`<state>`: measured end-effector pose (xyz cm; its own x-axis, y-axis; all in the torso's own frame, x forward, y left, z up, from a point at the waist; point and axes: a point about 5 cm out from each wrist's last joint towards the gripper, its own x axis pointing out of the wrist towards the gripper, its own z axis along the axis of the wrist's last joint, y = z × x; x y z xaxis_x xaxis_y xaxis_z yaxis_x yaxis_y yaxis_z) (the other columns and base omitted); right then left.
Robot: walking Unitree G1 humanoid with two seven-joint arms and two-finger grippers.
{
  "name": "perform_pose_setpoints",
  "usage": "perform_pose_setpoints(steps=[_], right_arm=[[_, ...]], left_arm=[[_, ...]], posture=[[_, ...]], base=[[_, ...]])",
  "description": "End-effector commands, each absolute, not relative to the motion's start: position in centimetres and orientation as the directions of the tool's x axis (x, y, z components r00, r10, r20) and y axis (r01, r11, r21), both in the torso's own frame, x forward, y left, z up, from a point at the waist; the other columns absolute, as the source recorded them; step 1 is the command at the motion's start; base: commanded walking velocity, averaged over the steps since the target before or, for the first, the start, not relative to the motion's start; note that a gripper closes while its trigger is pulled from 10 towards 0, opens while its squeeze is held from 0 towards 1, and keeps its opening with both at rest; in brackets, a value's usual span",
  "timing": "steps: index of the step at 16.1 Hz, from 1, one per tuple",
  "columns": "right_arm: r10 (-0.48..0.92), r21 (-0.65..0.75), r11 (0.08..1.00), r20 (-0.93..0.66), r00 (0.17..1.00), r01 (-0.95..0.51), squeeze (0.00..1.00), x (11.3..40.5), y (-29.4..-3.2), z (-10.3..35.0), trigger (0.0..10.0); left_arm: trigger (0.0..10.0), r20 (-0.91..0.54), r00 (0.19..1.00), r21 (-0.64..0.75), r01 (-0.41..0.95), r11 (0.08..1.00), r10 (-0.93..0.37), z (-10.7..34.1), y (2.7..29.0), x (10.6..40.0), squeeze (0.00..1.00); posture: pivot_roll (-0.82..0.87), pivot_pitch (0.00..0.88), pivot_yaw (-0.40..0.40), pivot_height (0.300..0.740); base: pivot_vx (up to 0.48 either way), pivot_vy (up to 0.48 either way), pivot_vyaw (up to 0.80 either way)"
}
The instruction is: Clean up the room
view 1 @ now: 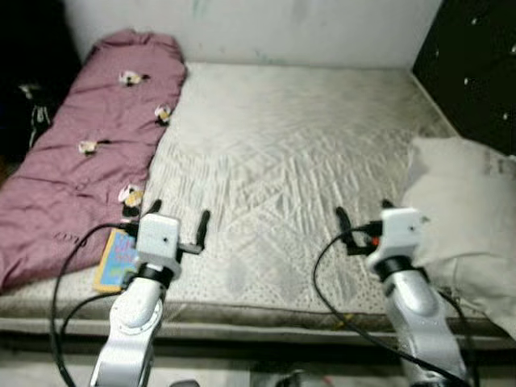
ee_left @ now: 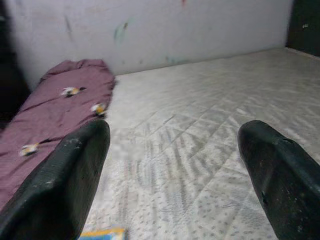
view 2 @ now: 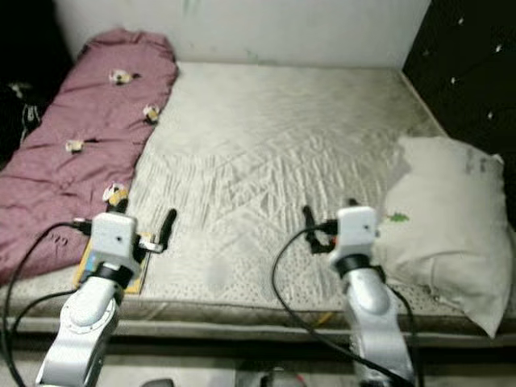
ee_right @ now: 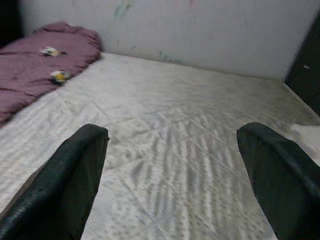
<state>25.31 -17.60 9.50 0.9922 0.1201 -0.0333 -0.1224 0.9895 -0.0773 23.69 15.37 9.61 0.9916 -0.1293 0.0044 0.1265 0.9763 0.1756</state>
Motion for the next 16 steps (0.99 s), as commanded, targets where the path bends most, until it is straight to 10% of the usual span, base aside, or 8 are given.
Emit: perform_pose_setpoints(steps=[1, 16], right_arm=[[0.126, -0.080, 0.989, -0.018, 0.992, -0.127, 0.00, 25.40, -17.47, 9.90, 10.0], [0.104, -0.055, 0.993, -0.024, 0.994, -0.105, 0.00, 25.35, -17.52, 9.77, 10.0]], left_arm=[[10.0, -0.008, 0.994, 0.193, 0.108, 0.975, -0.108, 9.42, 15.82, 23.59, 0.00], [10.0, -0.005, 0.992, 0.205, 0.125, 0.971, -0.127, 9.54, 15.70, 23.89, 0.00]], posture=[[0.02, 0.006, -0.015, 0.740], [0.01, 0.011, -0.006, 0.740]], base=[[0.000, 0.000, 0.00], [0.000, -0.187, -0.06]])
